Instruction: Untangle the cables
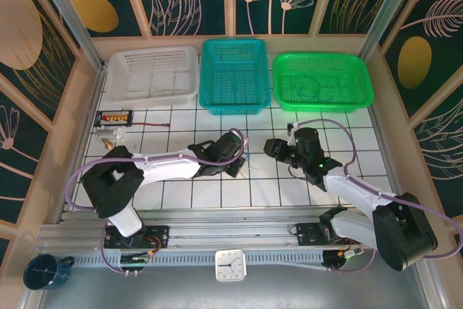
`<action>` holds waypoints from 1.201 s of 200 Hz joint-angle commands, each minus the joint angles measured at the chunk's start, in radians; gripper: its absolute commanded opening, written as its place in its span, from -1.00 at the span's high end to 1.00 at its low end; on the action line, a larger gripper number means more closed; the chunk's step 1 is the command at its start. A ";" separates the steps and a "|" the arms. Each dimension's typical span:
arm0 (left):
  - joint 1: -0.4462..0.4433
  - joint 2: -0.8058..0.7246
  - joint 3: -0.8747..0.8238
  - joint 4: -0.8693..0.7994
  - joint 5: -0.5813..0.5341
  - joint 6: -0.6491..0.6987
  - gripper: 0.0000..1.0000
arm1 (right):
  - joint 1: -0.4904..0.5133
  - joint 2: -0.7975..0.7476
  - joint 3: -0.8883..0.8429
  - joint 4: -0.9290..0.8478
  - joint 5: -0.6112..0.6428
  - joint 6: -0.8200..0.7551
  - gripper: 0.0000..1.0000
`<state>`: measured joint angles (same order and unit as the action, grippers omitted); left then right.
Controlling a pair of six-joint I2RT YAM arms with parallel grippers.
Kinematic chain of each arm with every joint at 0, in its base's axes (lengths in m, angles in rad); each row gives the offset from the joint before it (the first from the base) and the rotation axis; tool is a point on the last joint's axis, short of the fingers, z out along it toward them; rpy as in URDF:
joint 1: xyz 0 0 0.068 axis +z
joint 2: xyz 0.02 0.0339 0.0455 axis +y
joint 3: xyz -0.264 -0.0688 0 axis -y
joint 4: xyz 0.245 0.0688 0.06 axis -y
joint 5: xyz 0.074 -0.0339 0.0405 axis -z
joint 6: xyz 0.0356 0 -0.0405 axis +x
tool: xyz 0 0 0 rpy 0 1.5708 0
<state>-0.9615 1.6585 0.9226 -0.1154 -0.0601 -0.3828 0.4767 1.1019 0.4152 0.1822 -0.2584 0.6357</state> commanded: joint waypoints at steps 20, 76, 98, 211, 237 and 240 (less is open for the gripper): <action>-0.006 -0.095 0.019 0.054 -0.006 -0.034 1.00 | -0.016 -0.018 0.073 0.007 -0.040 0.005 -0.06; -0.006 -0.147 -0.007 0.121 -0.070 -0.079 1.00 | -0.020 -0.033 0.089 0.027 -0.052 0.031 -0.35; -0.005 -0.146 -0.006 0.128 -0.082 -0.086 1.00 | -0.020 -0.061 0.060 0.054 -0.065 0.050 -0.39; -0.002 -0.138 0.003 0.167 -0.115 -0.119 1.00 | 0.043 -0.053 -0.028 0.188 -0.056 0.134 -0.46; -0.001 -0.135 0.005 0.172 -0.110 -0.123 1.00 | 0.062 -0.009 -0.030 0.230 -0.047 0.143 -0.44; -0.002 -0.135 0.005 0.172 -0.110 -0.123 1.00 | 0.063 -0.006 -0.030 0.234 -0.045 0.144 -0.43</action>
<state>-0.9615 1.5330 0.9226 0.0238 -0.1658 -0.4873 0.5243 1.0664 0.3969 0.3355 -0.3161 0.7620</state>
